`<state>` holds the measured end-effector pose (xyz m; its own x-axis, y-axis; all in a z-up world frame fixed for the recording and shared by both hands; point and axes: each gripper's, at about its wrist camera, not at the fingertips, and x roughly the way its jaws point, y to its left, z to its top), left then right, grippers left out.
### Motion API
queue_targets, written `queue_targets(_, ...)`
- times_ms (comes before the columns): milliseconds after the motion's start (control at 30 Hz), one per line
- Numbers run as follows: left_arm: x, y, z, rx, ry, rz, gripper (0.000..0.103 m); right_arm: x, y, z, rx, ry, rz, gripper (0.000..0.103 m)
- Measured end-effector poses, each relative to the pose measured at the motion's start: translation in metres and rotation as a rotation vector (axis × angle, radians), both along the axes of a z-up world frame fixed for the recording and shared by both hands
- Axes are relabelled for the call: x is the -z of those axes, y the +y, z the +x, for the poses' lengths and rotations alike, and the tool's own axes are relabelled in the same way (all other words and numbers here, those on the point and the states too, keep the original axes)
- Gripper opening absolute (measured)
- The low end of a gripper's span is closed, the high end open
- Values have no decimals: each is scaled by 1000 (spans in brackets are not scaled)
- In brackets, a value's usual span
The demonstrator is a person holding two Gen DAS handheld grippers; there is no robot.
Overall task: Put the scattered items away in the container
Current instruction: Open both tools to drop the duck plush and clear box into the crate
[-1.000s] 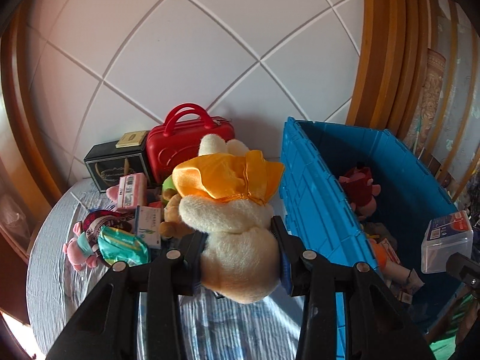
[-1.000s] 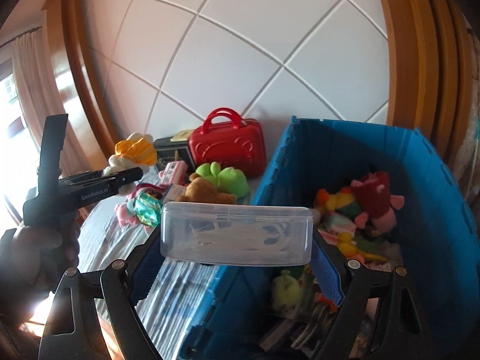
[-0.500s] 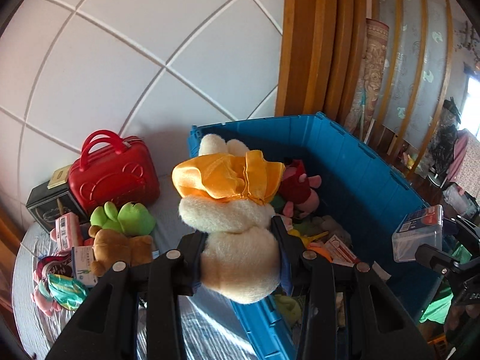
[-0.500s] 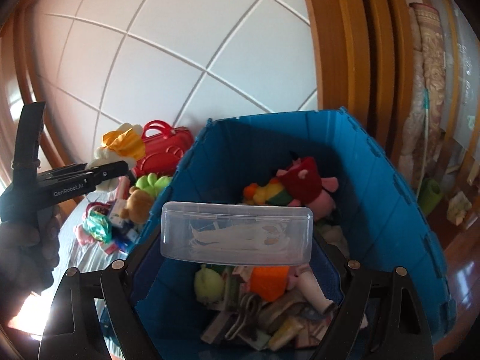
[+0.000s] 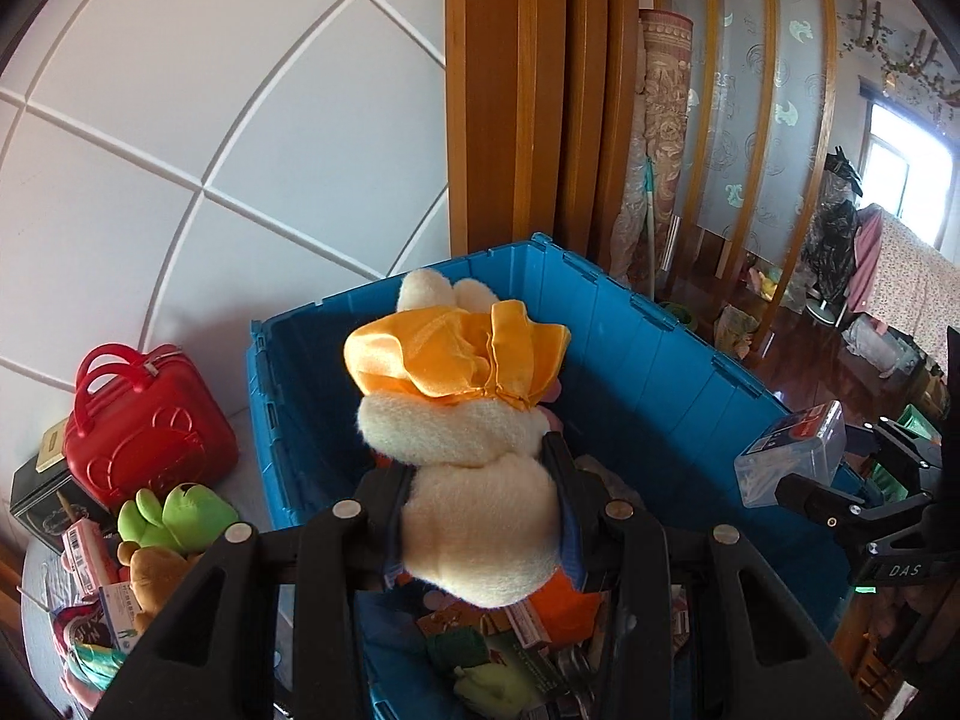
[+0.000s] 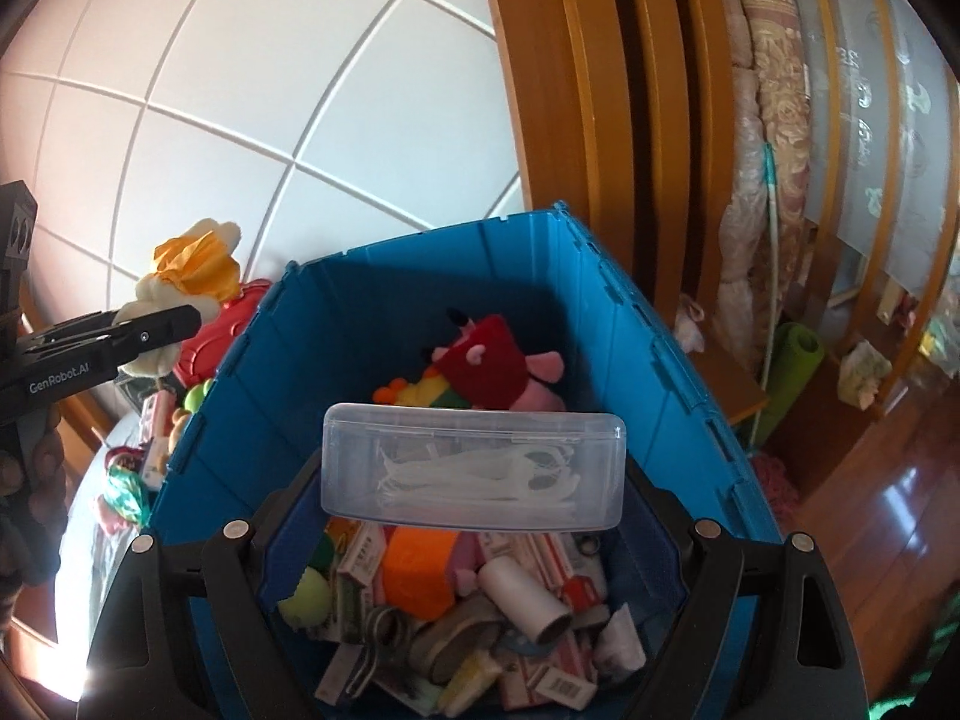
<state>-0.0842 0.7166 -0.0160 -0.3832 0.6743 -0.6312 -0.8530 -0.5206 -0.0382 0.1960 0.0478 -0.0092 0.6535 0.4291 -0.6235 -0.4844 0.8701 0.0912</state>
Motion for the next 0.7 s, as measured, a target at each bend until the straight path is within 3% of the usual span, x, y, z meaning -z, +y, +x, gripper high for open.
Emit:
queue_targets(167,-3,16,-6,-11,-24,13,41,1,-7,8,13,5,-3,88)
queue_targets(233,-3,14,-15,-47,-54,24,55,3,-6,13,13,16,-20,93)
queue_targets(267,-2,12,-20,-68,-60,25,75,5,-5,15,15,22,-28,102)
queue_targets(300,-1,7,-24,-91,-61,34,87,7,-4,16,17,20,-29,103)
queue_targets(700,39,-106,-67,-326,-140,3,89,12,39,4,-89,32,-30,103)
